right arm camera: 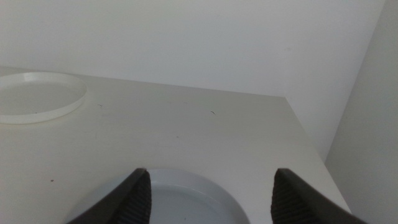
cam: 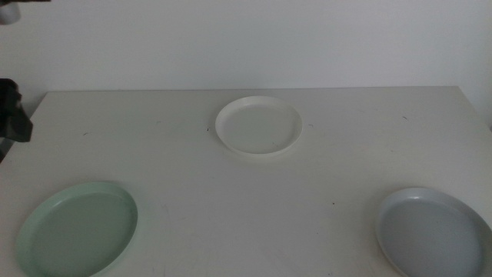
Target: Stack the three bowls on top of each other.
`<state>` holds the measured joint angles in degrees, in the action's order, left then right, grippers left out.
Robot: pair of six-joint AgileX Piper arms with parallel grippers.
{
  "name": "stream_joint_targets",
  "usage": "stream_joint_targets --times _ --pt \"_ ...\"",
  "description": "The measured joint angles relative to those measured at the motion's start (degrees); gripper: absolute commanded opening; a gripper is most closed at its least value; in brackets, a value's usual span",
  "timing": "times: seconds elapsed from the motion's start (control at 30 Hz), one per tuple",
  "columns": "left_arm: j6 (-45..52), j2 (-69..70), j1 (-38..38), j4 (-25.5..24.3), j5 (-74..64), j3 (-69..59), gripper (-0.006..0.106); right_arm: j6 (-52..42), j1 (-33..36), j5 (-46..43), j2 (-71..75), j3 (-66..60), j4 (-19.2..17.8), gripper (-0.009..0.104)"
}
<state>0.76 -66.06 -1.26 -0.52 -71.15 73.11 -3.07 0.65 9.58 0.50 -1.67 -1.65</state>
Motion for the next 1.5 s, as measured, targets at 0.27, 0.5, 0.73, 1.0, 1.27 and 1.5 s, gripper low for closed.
stream_joint_targets --times 0.27,0.5,0.73,1.0,1.27,1.5 --pt "2.03 -5.92 1.78 1.69 -0.38 0.17 0.093 0.0 0.0 0.0 0.0 0.0 0.0 0.05" --pt "14.2 -11.36 11.35 6.85 -0.33 0.51 0.093 0.0 0.0 0.0 0.0 0.0 0.0 0.05" --pt "22.99 -19.24 17.68 8.15 0.26 0.53 0.093 0.0 0.0 0.0 0.0 0.0 0.0 0.05" --pt "28.0 -30.32 21.06 8.98 5.43 0.58 0.093 0.0 0.0 0.0 0.0 0.0 0.0 0.05" --pt "29.47 -39.92 21.23 9.63 7.6 0.58 0.093 0.0 0.0 0.0 0.0 0.0 0.0 0.05" --pt "30.86 -45.13 21.23 9.81 9.07 0.58 0.093 0.0 0.0 0.0 0.0 0.0 0.0 0.05"
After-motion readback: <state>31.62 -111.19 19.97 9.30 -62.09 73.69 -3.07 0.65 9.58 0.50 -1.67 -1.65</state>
